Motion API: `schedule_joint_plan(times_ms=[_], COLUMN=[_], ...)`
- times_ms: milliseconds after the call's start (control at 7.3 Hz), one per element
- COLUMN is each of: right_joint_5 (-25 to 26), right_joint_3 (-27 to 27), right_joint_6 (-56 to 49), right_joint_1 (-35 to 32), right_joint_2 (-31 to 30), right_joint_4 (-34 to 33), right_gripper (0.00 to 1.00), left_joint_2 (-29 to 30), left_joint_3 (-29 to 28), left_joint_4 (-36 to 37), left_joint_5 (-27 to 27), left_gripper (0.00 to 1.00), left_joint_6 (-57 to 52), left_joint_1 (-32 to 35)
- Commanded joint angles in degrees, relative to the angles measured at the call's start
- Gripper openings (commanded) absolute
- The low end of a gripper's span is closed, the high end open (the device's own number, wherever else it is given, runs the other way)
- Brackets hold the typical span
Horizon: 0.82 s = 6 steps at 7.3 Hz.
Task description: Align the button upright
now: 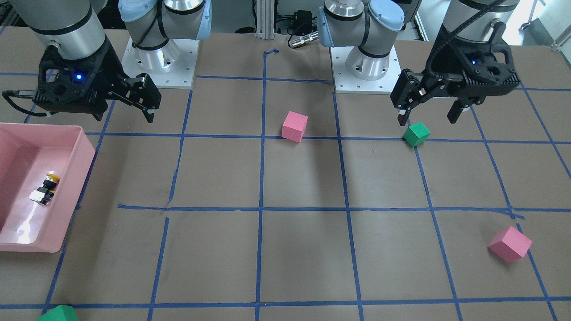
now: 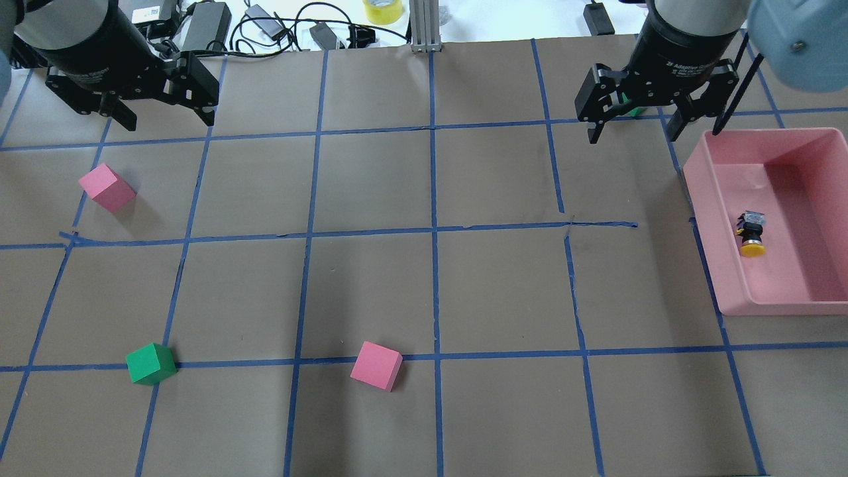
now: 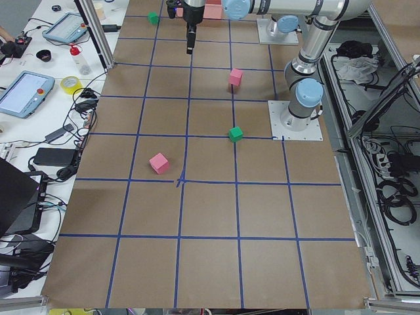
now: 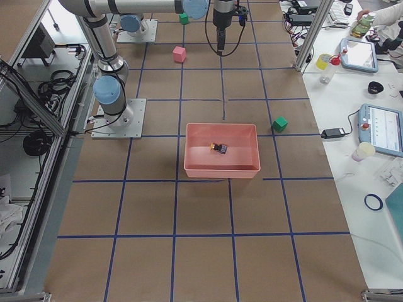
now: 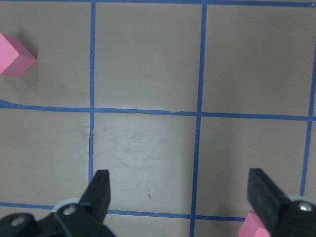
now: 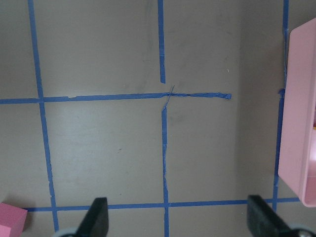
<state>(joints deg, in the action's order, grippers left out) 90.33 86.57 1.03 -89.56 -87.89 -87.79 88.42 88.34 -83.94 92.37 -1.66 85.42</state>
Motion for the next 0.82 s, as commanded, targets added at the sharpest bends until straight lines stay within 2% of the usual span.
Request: schedule_joint_plan(times_ms=[0, 685], right_joint_5=[0.5, 0.1], right_joint_3=[0.0, 0.0], right_joint_6=[0.0, 0.1], right_joint_1=[0.0, 0.1], right_joint_2=[0.0, 0.2], right_joint_4=[0.3, 0.8], right_gripper=[1.0, 1.0], left_joint_2=[0.0, 0.0], left_joint_3=[0.0, -0.2], left_joint_4=[0.0, 0.0], left_joint_5=[0.0, -0.1], left_gripper=[1.0, 1.0], left_joint_6=[0.0, 0.0], left_joint_1=[-0.1, -0.1])
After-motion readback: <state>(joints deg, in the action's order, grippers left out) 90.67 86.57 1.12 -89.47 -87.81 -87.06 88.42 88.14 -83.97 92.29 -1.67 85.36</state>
